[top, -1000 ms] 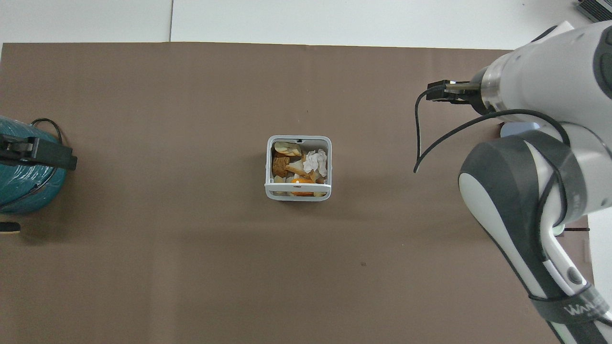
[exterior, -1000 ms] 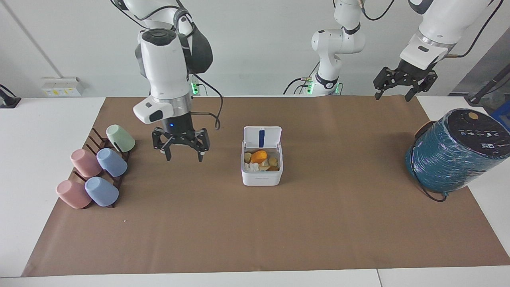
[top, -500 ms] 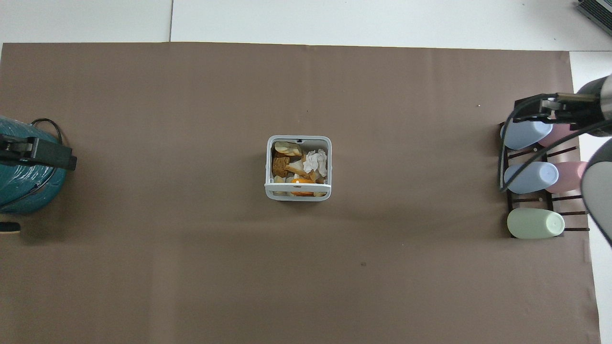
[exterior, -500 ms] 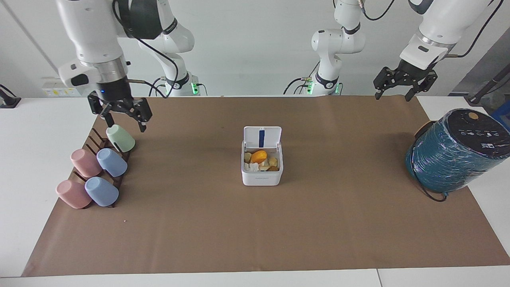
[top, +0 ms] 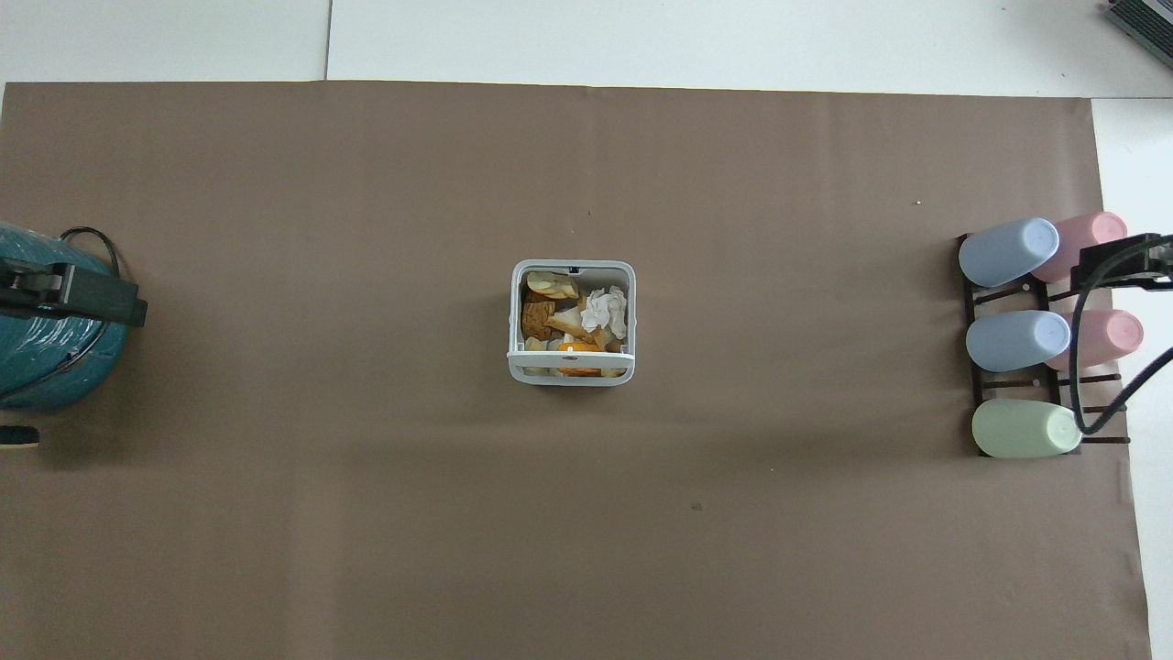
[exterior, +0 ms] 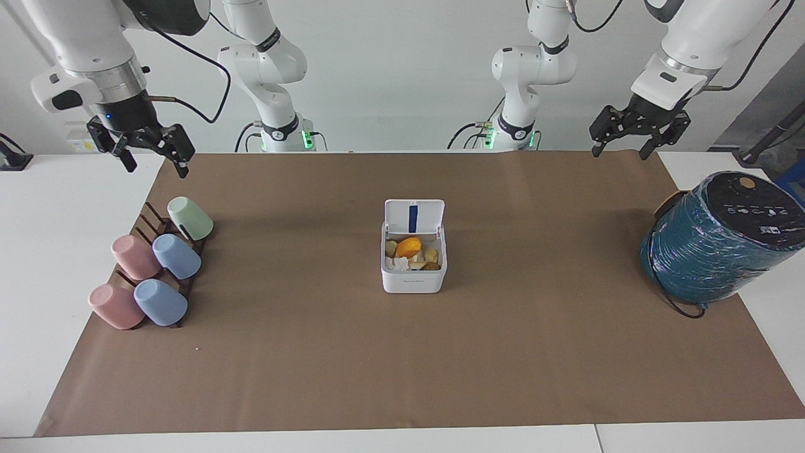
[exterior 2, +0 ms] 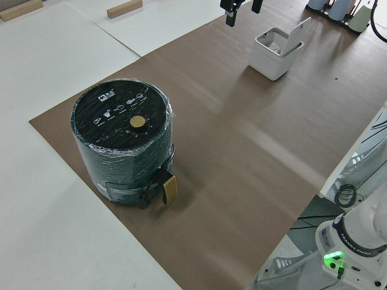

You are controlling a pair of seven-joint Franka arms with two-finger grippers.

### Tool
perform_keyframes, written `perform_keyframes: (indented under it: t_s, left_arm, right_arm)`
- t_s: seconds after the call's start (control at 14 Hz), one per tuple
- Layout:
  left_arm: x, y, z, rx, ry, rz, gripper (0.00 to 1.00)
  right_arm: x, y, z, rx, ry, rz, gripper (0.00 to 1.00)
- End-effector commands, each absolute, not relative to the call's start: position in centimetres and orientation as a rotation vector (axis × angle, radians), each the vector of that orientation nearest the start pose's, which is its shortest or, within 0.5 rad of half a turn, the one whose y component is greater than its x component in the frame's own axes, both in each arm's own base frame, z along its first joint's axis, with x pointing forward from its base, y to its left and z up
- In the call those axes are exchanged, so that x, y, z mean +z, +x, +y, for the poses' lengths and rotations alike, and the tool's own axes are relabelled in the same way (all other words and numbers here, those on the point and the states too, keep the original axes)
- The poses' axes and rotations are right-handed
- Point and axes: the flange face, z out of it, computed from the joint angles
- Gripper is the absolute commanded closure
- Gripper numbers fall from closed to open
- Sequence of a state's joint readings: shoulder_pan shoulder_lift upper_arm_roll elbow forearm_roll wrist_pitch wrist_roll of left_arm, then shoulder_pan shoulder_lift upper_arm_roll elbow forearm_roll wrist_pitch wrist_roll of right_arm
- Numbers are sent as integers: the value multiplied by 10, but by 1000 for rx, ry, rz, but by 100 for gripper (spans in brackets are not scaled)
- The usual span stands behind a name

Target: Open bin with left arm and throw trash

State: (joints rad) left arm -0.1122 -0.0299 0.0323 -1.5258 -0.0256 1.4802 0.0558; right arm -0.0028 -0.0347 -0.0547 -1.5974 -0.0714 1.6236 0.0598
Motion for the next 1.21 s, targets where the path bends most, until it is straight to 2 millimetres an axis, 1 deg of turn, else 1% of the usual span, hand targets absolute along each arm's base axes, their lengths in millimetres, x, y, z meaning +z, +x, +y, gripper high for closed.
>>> perform_keyframes:
  t_s: [0.0,0.21,0.36,0.79,1.0,1.14]
  left_arm:
    - [655,524,-42,34,-3146,214,0]
    - [655,524,-42,34,-3146,214,0]
    - [655,524,-42,34,-3146,214,0]
    - [655,523,-42,37,-3146,212,0]
    - [655,524,-48,20,-3145,226,0]
    - [655,525,-48,20,-3145,224,0]
  right_arm:
    - [633,536,-38,-61,-3198,160,0]
    - [634,532,-31,10,-3168,147,0]
    - [642,531,-28,39,-3148,141,0]
    - [640,529,-23,39,-3146,124,0]
    - [642,528,-23,36,-3146,121,0]
    - [642,528,-23,36,-3146,121,0]
